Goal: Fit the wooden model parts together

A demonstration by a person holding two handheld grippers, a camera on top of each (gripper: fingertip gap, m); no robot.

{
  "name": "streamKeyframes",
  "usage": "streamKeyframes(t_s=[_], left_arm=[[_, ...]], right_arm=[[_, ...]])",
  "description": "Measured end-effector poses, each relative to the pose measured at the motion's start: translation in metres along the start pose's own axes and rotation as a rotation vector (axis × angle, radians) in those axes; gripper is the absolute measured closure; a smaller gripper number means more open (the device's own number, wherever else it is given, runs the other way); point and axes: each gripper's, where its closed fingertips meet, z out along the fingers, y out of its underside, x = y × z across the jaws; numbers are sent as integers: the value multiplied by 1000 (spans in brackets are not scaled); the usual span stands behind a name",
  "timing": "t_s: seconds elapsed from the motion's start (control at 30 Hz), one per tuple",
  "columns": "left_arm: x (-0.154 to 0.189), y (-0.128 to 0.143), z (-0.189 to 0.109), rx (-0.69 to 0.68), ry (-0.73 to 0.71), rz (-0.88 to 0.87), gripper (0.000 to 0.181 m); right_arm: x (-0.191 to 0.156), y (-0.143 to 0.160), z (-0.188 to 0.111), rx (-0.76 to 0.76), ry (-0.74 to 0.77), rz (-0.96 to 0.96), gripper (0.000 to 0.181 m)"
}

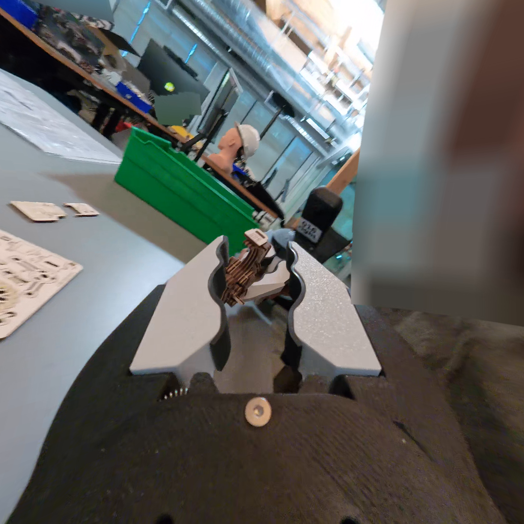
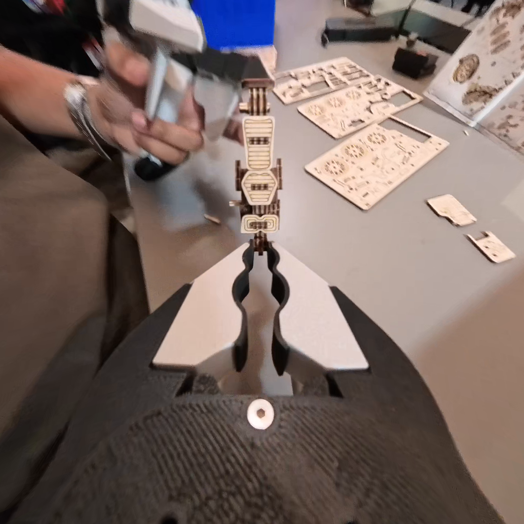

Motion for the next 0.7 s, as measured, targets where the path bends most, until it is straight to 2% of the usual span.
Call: streamKeyframes(t_s=[0.1,0.23,0.4,0.7], left_arm=[[-9,4,-2,-66,-82,126,143],[-14,17,0,-158,-144,253,140],[-15,29,4,-211,-145,260,138],[-23,27,1,-206,-166,235,138]], right_arm=[[13,17,-1,-101,63,-62,175],[14,22,-1,-134,66,-76,175],[13,23,0,-137,59,-71,175],[12,18,-2,-111,63,-75,175]])
